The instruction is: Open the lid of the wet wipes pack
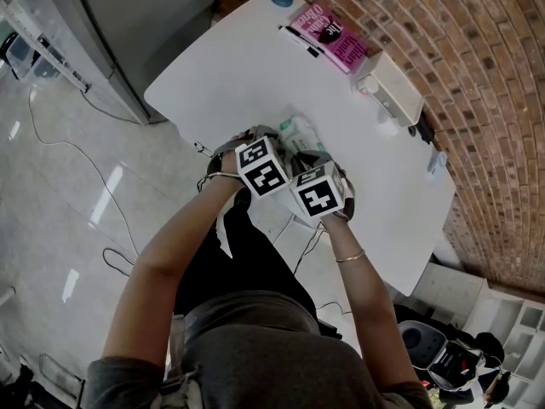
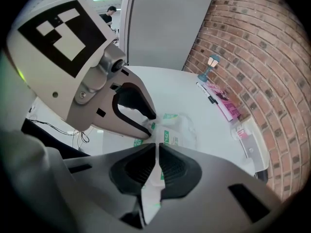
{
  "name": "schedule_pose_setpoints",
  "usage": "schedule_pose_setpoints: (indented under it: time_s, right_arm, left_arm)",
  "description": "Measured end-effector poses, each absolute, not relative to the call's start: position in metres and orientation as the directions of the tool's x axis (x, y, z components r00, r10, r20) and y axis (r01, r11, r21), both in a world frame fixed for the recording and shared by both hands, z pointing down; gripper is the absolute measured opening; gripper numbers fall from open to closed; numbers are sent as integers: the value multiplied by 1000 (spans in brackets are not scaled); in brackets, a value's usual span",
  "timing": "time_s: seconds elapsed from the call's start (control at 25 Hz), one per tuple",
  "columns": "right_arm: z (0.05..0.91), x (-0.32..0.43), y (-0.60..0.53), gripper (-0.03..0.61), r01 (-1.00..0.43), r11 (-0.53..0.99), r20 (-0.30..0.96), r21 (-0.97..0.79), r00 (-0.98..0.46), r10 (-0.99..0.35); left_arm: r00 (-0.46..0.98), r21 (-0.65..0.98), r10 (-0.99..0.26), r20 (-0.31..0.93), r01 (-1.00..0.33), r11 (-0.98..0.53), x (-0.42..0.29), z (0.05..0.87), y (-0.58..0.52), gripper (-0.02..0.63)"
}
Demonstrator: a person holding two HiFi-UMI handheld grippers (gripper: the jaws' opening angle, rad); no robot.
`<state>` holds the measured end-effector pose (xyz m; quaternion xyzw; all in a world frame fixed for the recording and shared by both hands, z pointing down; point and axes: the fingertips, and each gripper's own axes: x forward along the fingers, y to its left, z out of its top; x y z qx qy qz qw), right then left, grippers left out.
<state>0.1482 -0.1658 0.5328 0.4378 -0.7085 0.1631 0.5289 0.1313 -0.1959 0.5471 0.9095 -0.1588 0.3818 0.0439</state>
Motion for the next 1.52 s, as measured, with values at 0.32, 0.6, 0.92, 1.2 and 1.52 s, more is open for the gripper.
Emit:
schedule_pose_setpoints:
  time_s: [0.32,0.6,0.92,1.2,1.52]
  right_arm:
    - [531,149,-166,28,-820,541,891,186,-91,-444]
    - [529,149,-166,28,-834,526,888,166,-105,-447]
    - [528,154,-170,28,-857,494,880,147,-115,-460]
    - [493,190,-182,11,-852,468,848,237,-53,-527]
    - [493,198,-187,12,-889,414,838,197,-66,-541]
  left_arm:
    - [660,-37,-256,707,-327,-944,132,547,-196,166]
    - [664,-38,-259,702,-327,-944,131,547,-196,166]
    - [661,-40,-255,706,-322,-946,132,547,-196,166]
    - [648,-30,-240,723,-318,-948,128,549,-196,161]
    - [651,-27,-241,720,-321,-947,131,548,-197,161]
